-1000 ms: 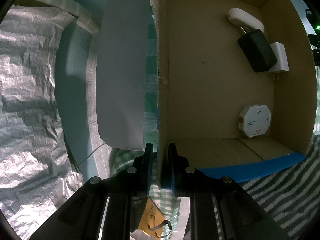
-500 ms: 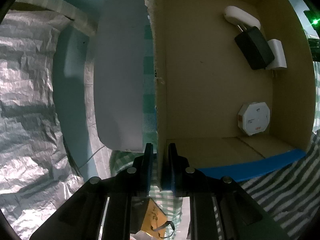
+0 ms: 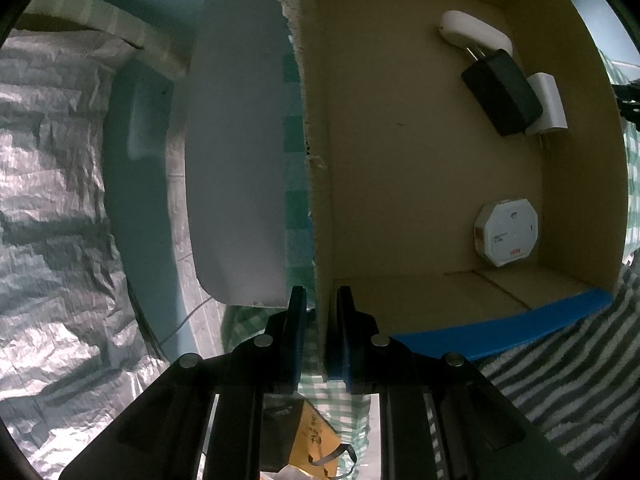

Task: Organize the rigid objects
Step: 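Return the right tool to the table and grasp the white rectangular power bank, then carry the rectangular power bank into the box and release it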

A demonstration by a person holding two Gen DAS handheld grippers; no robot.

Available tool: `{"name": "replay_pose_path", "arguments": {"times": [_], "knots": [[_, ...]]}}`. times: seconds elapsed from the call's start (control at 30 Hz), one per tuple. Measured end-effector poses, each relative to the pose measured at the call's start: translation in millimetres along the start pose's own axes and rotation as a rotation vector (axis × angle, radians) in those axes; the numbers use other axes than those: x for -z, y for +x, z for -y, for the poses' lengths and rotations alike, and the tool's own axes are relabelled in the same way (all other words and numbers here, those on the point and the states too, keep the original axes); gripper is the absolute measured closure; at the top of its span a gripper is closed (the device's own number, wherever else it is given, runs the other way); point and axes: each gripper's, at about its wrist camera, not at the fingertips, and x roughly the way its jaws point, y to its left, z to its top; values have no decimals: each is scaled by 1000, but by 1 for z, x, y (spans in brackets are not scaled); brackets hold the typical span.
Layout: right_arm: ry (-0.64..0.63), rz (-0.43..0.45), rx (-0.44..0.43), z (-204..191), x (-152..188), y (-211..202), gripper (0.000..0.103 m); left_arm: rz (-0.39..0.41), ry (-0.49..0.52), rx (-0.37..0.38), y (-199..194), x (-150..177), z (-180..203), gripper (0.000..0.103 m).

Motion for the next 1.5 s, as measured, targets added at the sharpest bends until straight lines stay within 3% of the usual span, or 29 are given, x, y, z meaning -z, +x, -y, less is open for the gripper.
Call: {"name": "replay_pose_path", "arguments": {"times": [0.37,0.57,0.83,1.13,1.5], "knots": [[3,125,-53,-27,17,-82,40,3,18,4,1,-1,-1,88],[-84,164,-102,-85,3,-119,40,5,20,7,0,-1,-1,88],[-185,109,-126,-133,-8,-75,40,8,13,11,1,-1,-3,88],[-277,31,-93,-168,-10,-30,40,12,1,15,1,-1,-5,88],[-307,-10,-62,-179,-9,-1,40,10,4,15,2,-1,-5,88]]}}
